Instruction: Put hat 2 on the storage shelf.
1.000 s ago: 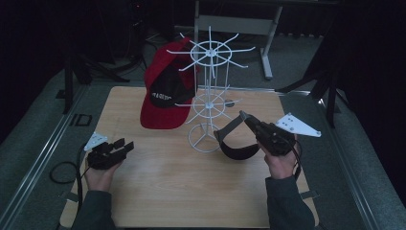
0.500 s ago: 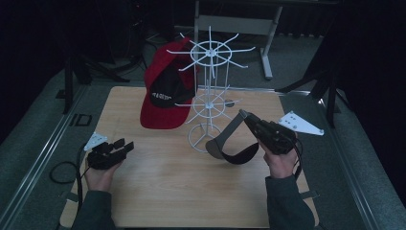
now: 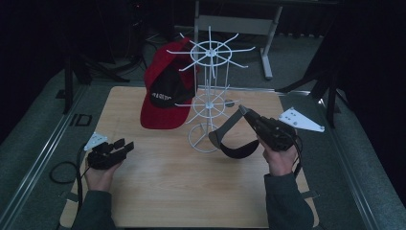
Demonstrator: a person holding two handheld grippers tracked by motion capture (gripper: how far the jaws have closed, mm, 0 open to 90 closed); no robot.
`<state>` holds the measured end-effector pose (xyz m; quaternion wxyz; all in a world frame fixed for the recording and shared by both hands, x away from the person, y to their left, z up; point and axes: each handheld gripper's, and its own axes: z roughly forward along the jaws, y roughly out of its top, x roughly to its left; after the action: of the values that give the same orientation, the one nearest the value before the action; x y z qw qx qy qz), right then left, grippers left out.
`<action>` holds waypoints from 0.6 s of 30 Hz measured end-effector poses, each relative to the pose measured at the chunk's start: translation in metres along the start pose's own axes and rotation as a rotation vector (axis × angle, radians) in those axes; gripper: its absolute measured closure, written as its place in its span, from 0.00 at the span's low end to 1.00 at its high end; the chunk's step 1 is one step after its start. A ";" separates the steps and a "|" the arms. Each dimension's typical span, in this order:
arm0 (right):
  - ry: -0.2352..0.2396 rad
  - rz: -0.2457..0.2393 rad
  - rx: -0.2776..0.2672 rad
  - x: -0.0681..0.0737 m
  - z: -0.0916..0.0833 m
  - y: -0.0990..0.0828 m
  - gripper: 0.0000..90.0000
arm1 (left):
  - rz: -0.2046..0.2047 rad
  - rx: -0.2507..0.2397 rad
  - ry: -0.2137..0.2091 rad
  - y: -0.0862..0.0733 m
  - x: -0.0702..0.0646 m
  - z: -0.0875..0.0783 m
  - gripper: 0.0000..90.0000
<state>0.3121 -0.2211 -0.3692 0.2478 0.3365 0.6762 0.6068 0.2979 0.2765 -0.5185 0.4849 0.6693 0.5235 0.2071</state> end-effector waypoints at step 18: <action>0.014 -0.009 -0.019 0.003 0.001 0.011 0.98 | 0.000 0.003 -0.003 0.000 0.000 0.001 0.60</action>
<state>0.3125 -0.2178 -0.3582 0.2491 0.3267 0.6738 0.6142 0.2984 0.2756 -0.5192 0.4845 0.6704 0.5231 0.2055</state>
